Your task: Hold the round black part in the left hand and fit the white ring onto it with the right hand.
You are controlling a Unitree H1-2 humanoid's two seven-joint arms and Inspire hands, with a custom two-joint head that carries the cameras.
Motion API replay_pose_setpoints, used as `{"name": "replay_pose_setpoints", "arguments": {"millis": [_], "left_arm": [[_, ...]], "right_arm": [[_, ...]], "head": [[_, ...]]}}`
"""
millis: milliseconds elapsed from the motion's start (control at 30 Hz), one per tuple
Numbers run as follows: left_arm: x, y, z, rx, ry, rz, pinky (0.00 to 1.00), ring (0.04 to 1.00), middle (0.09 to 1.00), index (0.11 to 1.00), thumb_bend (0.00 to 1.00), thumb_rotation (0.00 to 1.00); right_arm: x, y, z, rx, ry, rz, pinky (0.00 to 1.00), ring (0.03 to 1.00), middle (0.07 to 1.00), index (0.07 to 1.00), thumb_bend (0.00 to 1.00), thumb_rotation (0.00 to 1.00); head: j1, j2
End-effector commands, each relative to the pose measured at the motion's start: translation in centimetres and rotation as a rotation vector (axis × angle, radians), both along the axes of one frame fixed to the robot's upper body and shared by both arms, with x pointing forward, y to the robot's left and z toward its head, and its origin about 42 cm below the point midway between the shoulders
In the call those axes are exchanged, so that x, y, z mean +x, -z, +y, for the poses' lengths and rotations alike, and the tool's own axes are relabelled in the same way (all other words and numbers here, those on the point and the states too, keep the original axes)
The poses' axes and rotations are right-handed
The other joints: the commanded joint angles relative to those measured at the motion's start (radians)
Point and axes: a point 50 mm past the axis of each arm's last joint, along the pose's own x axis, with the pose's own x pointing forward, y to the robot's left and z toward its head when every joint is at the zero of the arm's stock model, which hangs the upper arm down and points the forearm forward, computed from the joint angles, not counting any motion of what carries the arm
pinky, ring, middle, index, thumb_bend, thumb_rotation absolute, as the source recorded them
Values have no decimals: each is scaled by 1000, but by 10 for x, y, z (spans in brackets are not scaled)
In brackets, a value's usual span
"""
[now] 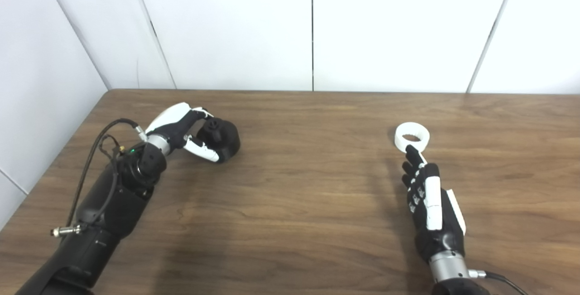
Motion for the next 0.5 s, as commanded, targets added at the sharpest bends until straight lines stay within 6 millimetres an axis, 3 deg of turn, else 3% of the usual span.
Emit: {"name": "replay_pose_setpoints", "arguments": {"millis": [0, 467], "left_arm": [[11, -29, 5, 41, 7, -96, 966, 1000, 956, 725, 870, 207], [4, -27, 1, 13, 26, -112, 906, 1000, 929, 696, 838, 158]], "right_arm": [[-2, -14, 2, 17, -5, -73, 1000, 980, 977, 935, 669, 1000], [-3, -15, 1, 13, -8, -76, 1000, 982, 976, 932, 662, 1000]], "head": [[1, 1], [5, 8]]}}
